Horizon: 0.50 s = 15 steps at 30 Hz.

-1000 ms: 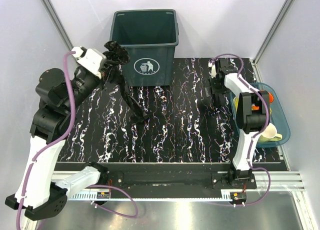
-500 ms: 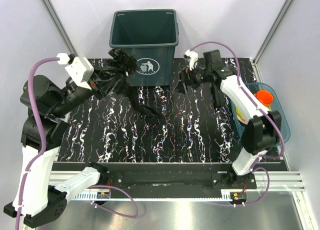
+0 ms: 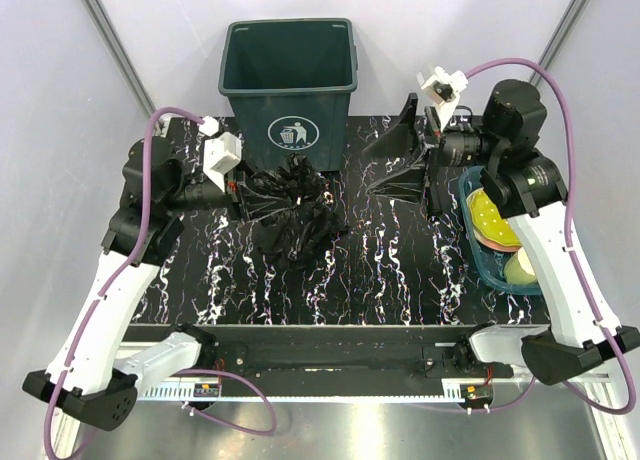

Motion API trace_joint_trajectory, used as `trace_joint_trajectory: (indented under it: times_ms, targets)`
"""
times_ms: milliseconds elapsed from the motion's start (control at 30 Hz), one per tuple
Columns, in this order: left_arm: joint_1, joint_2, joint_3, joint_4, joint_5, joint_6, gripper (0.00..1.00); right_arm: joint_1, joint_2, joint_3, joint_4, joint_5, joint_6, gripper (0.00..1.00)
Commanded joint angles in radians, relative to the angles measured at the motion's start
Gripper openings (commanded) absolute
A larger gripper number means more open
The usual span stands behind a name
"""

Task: Put the trash bags into the trash bin

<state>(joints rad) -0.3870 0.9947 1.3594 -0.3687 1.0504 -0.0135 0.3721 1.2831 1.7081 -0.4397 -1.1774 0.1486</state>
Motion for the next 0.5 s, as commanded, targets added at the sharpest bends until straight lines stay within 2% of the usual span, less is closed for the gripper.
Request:
trace_joint_trajectory:
  times_ms: [0, 133, 300, 467]
  targets:
    - [-0.006, 0.015, -0.006, 0.103, 0.135, 0.020, 0.23, 0.056, 0.051, -0.024, 0.053, -0.013, 0.129, 1.00]
    - [-0.015, 0.033, -0.005, 0.108, 0.129, 0.033, 0.24, 0.140, 0.088, -0.008, 0.024, 0.016, 0.098, 1.00]
    - [-0.033, 0.041, -0.025, 0.086, 0.135, 0.066, 0.26, 0.188, 0.099, -0.018, 0.051, 0.027, 0.123, 1.00]
    - [-0.079, 0.050, -0.043, -0.033, 0.073, 0.204, 0.26, 0.212, 0.099, -0.056, 0.144, 0.012, 0.220, 0.98]
